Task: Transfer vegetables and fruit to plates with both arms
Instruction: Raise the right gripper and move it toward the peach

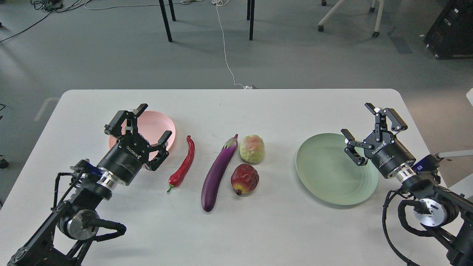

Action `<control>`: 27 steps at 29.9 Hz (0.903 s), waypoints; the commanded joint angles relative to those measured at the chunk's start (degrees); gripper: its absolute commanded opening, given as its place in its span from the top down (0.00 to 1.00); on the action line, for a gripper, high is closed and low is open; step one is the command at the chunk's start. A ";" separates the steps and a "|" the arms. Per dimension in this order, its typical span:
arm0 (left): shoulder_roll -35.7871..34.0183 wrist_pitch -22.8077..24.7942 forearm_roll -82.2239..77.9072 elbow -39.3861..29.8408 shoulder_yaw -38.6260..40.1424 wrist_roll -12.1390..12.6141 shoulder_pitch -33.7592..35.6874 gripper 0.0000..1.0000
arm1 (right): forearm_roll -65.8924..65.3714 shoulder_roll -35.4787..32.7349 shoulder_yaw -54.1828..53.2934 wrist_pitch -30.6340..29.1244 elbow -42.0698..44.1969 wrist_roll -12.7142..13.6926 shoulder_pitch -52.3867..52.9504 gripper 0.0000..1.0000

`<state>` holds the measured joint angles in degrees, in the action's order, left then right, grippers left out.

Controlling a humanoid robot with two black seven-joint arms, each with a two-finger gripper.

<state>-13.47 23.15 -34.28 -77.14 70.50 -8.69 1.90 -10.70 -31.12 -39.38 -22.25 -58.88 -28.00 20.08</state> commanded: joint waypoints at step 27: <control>-1.47 -1.27 0.18 -0.99 1.75 0.08 -0.67 0.01 | -50.89 13.62 66.97 0.54 6.93 0.00 64.74 0.02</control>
<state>-14.54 22.21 -34.10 -77.94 71.85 -8.62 1.25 -55.94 -22.32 23.65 -21.98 -54.90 -28.01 84.31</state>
